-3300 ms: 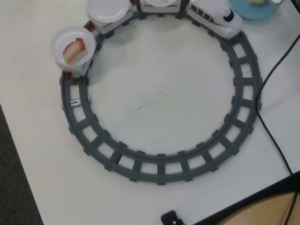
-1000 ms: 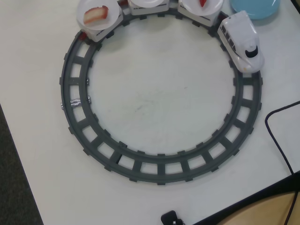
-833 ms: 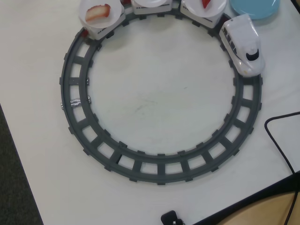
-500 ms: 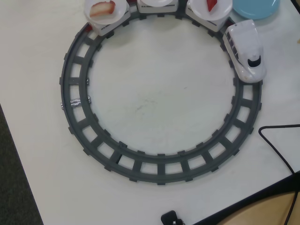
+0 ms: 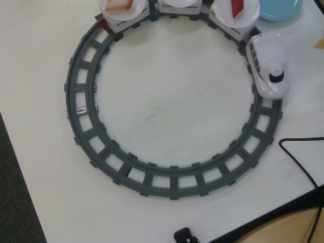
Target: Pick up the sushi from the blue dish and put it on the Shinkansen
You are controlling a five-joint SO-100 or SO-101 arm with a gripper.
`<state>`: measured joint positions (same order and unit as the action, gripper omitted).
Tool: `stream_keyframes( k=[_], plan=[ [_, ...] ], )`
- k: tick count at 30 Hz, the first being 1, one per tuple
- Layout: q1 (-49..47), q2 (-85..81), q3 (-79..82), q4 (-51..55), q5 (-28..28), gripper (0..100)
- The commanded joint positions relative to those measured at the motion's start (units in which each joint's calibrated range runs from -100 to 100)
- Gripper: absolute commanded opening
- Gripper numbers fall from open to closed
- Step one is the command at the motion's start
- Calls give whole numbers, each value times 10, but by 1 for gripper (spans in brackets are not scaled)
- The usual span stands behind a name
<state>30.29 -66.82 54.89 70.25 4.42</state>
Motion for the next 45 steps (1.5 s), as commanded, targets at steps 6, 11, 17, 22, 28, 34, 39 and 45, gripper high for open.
stream_keyframes(
  k=[6, 11, 17, 22, 28, 34, 39, 45],
  plan=[
    [-48, 21, -10, -10, -3, 2],
    [-70, 117, -63, -11, -4, 2],
    [-71, 214, -168, -20, -4, 2],
    [-74, 325, -278, -41, -4, 2],
    [-49, 504, -406, -71, -4, 2],
    [-42, 687, -576, -81, -4, 2],
    [-43, 810, -727, -73, -4, 2],
    [-47, 907, -864, -40, -4, 2]
  ],
)
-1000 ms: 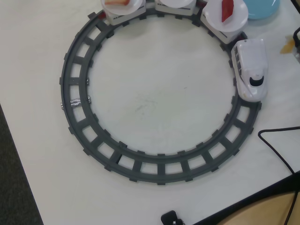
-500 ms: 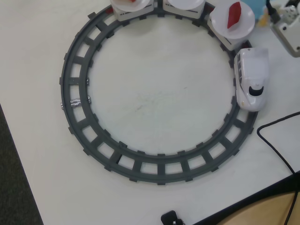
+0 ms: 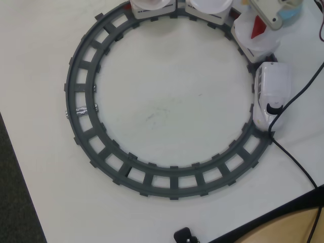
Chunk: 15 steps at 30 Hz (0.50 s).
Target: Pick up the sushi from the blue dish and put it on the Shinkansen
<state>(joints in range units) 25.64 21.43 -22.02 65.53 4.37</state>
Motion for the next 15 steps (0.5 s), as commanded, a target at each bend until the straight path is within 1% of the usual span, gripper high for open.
stream_keyframes(
  k=[1, 6, 15],
  plan=[
    [0, 33, -107, 8, -3, 2],
    [-1, 57, -135, 8, -3, 2],
    [-17, 66, -127, 7, -3, 2]
  ],
)
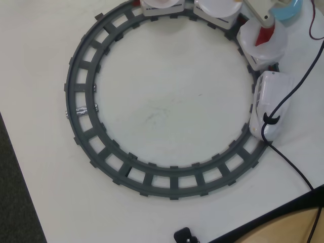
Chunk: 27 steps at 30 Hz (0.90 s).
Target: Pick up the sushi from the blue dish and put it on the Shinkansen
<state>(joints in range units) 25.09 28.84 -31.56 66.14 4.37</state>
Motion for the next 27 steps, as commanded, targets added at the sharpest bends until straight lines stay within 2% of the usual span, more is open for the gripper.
stream_keyframes(
  k=[1, 20, 27],
  plan=[
    [-14, -8, -32, 1, -3, 2],
    [-33, -8, 40, -26, -3, 2],
    [-36, -8, 45, 7, -3, 7]
  ],
)
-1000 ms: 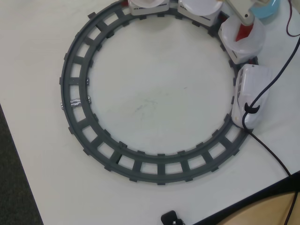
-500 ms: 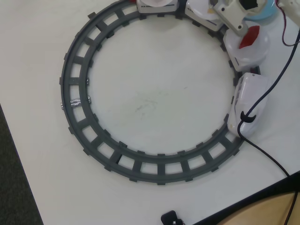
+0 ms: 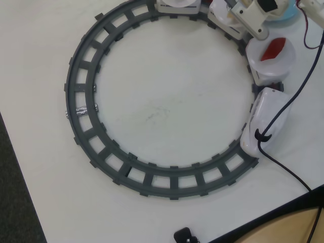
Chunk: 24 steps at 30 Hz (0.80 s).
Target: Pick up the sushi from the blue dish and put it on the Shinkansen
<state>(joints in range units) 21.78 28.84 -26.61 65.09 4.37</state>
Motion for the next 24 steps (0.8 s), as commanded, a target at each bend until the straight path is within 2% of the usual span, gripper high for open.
stream_keyframes(
  k=[1, 12, 17, 20, 24],
  plan=[
    [-3, -8, -5, 21, -3, 8],
    [-4, -18, -5, 83, -2, 18],
    [-5, -31, -5, 90, -3, 19],
    [1, -83, -5, 87, -11, 19],
    [6, -234, 17, 110, -28, 19]
  ],
)
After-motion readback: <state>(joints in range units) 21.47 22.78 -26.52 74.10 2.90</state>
